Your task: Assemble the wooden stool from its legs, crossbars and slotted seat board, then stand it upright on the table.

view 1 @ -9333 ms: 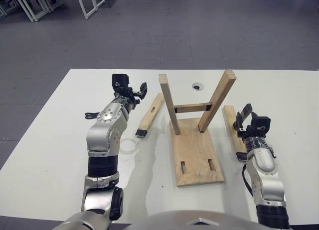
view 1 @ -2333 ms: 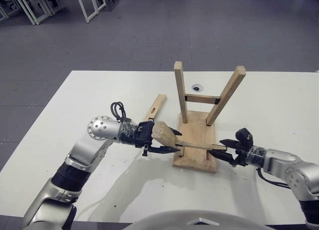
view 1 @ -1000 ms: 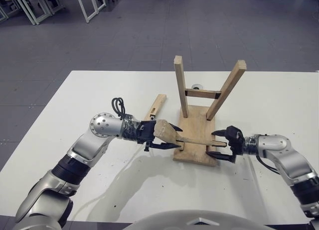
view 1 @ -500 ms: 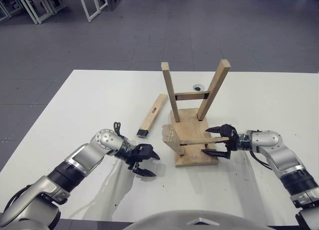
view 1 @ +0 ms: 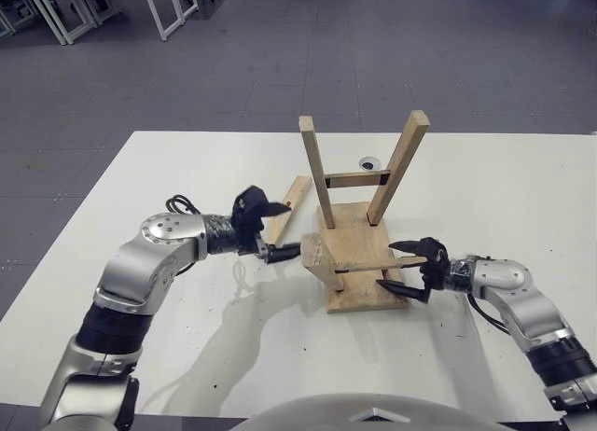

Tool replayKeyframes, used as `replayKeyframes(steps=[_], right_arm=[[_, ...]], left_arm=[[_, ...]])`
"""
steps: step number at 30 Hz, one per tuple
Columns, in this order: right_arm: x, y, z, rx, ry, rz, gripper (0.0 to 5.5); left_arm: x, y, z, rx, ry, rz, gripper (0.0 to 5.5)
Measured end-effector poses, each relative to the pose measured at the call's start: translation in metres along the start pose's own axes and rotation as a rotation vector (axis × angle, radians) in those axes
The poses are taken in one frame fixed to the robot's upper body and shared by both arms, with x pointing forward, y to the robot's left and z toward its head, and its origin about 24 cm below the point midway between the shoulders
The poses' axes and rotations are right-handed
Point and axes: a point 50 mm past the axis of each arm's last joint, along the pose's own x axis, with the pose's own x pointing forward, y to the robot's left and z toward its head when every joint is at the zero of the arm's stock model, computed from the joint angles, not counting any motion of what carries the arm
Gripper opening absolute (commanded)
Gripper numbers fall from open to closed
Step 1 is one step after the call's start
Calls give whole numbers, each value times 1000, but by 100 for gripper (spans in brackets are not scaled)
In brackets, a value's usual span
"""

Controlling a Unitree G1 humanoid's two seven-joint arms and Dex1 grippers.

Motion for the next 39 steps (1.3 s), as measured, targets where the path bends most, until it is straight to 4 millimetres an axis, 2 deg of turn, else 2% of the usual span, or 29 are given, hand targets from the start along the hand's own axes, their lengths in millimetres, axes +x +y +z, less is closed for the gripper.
replayKeyframes(steps=[3, 5, 9, 12, 16, 19, 25, 28, 30, 34, 37, 39], right_arm=[[-5, 0, 2, 90, -16, -59, 460], [-9, -6, 2, 171, -26, -133, 460], [-17, -16, 15, 224, -91, -254, 460], [-23, -22, 34, 238, -170, -333, 460], [-37, -35, 69, 240, -325, -472, 460], [-43, -39, 76, 293, -351, -555, 460], [-42, -36, 83, 440, -385, -569, 460], [-46, -43, 98, 431, -424, -616, 460], [-47, -45, 104, 433, -433, -631, 460], [-47, -46, 108, 455, -451, -627, 460], [-46, -45, 109, 475, -468, -589, 493], [-47, -43, 111, 501, -498, -542, 526]], left_arm=[[10, 11, -23, -1, 96, 302, 508], [18, 8, -35, -30, 119, 395, 508], [31, -5, -64, -130, 189, 447, 508], [29, 1, -79, -135, 234, 498, 508], [31, 8, -90, -125, 228, 522, 449], [31, 6, -93, -127, 223, 493, 389], [32, -1, -95, -128, 220, 416, 288], [32, -2, -96, -128, 214, 403, 236], [32, -3, -97, -131, 209, 398, 210], [31, -4, -100, -151, 181, 443, 210], [15, 7, -105, -240, 119, 533, 208], [-16, 23, -112, -412, 20, 616, 207]])
